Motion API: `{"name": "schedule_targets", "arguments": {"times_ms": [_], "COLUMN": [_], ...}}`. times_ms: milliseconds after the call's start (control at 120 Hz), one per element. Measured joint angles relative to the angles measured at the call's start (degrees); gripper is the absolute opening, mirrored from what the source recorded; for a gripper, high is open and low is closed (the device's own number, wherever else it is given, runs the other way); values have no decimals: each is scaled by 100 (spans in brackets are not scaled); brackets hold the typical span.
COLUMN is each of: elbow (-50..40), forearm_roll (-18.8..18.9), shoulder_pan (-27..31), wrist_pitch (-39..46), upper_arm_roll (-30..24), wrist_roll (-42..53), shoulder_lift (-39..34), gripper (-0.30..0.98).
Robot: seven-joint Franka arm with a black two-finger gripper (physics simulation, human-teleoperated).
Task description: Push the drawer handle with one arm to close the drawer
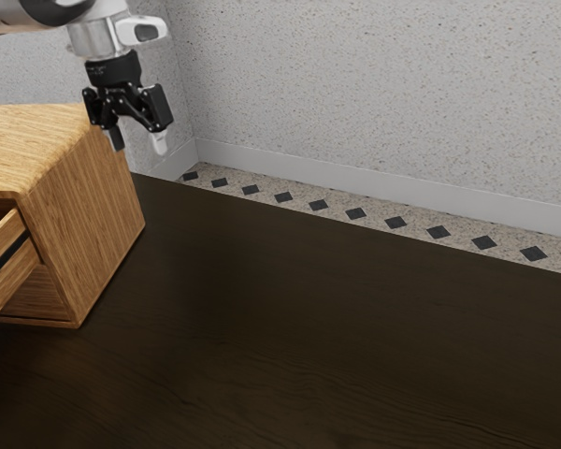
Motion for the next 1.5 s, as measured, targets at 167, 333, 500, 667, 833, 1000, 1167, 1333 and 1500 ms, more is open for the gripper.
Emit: {"name": "schedule_targets", "arguments": {"times_ms": [167, 333, 500, 667, 833, 1000, 1167, 1333, 1500], "elbow": [10, -1336, -2948, -4023, -4247, -4228, -4254, -4487, -4900], "forearm_roll": [24, 205, 352, 932, 1664, 2532, 3253, 3582, 3776], "shoulder_pan": [147, 453, 485, 518, 521, 521, 521, 521, 521], "wrist_pitch": [177, 388, 454, 40, -698, -1398, -1834, -1969, -1720], "upper_arm_roll": [18, -140, -283, 151, 656, 1215, 1588, 1945, 2307], "wrist_roll": [27, 29, -5, -90, -138, -89, 13, 93, 158], "shoulder_lift": [33, -1297, -3386, -5443, -6747, -7084, -7082, -7053, -6907], "gripper": [69, 68, 68, 65, 55, 33, 17, 11, 8]}}
